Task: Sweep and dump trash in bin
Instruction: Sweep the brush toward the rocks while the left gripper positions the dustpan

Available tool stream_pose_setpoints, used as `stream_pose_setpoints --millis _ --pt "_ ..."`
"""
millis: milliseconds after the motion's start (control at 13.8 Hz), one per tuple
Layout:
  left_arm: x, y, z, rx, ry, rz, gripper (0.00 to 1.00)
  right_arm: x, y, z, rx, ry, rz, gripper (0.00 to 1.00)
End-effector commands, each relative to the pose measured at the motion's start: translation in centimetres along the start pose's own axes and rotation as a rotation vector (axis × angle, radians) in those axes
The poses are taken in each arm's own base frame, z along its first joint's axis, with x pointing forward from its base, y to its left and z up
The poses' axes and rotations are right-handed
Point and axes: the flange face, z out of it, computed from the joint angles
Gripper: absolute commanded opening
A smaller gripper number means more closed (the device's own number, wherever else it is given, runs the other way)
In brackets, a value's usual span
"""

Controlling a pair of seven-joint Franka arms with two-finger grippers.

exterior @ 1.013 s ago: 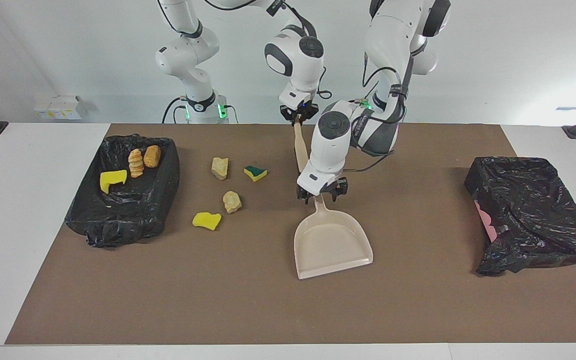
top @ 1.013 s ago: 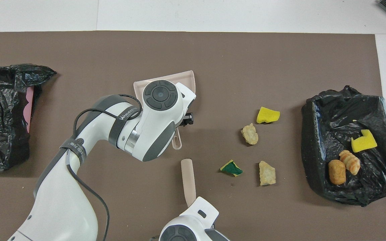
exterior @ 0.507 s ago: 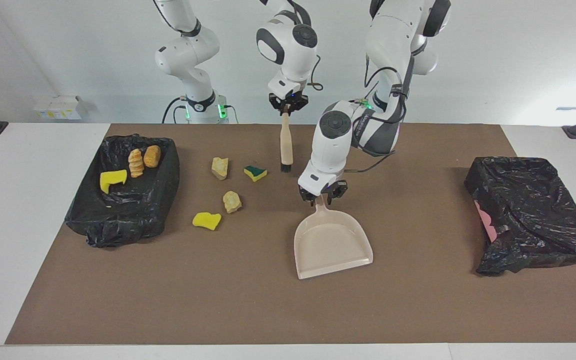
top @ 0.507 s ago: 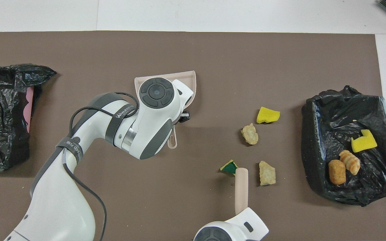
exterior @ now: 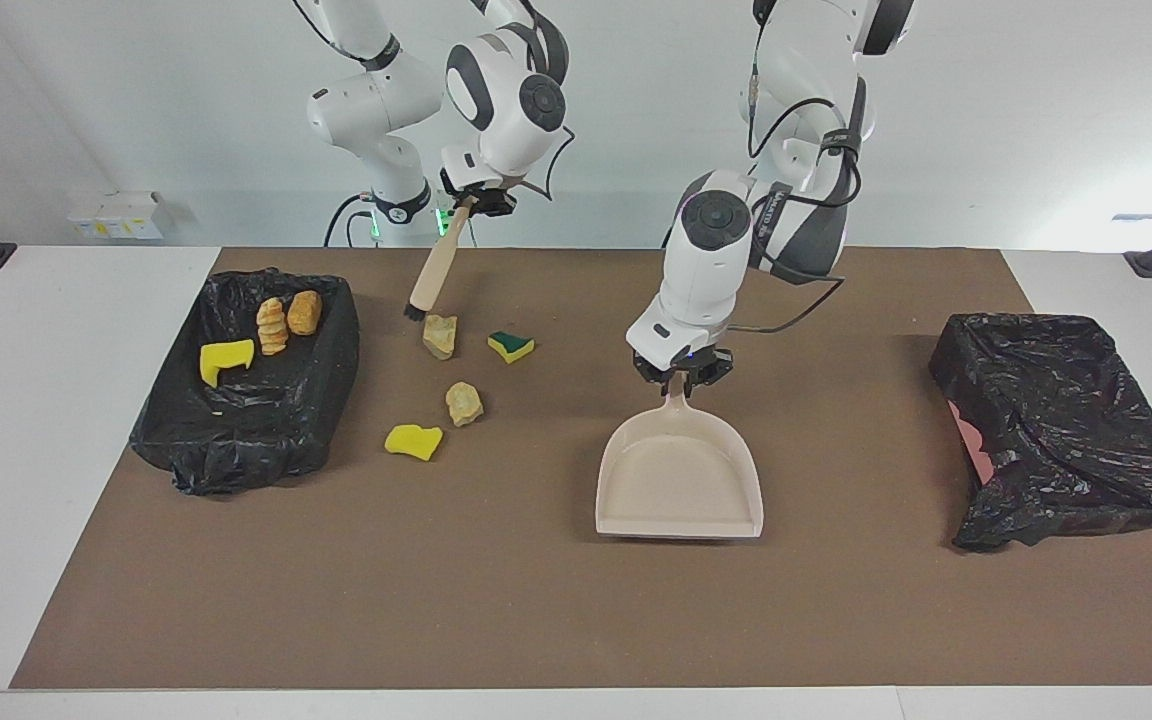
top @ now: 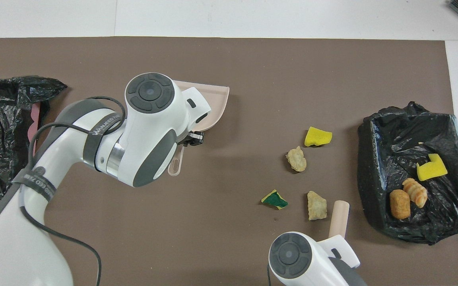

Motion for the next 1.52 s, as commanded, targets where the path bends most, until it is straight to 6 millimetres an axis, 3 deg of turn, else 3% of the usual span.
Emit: stream_pose_setpoints --millis 0,289,507,651,796,1013,1158,1230,1447 --pt "-1.3 -3.6 -2.7 0.014 -0.029 0.187 0.0 -0.5 1.9 2.5 0.025 0.041 0.02 0.0" --pt "-2.6 -8.7 -5.6 0.003 -0.046 0.494 0.0 0.3 1.8 4.5 0.1 0.045 0.009 0.0" --pt "-2.5 -10.4 -5.4 0.002 -0.059 0.756 0.0 0.9 0.1 5.4 0.16 0.042 0.004 0.0" --pt "-3.6 -10.5 -4.6 -0.004 -0.076 0.929 0.0 1.6 -1.0 4.8 0.229 0.07 -0.003 0.0" --pt "-6.5 -9.9 -3.2 -0.004 -0.108 1.059 0.0 3.0 -4.1 4.2 0.288 0.079 -0.007 0.0" --pt "-10.2 -5.1 0.8 0.05 -0.131 1.18 0.0 5.3 -7.7 1.4 0.319 0.076 -0.027 0.0" --pt "-11.4 -3.4 2.5 0.078 -0.126 1.234 0.0 5.7 -10.3 -0.1 0.336 0.059 -0.052 0.0" --pt "-12.0 -1.9 2.9 0.097 -0.116 1.272 0.0 5.7 -11.0 -0.5 0.35 0.05 -0.063 0.0" --pt "-12.6 -1.1 4.2 0.111 -0.093 1.255 0.0 5.7 -11.6 -1.3 0.386 0.038 -0.166 0.0"
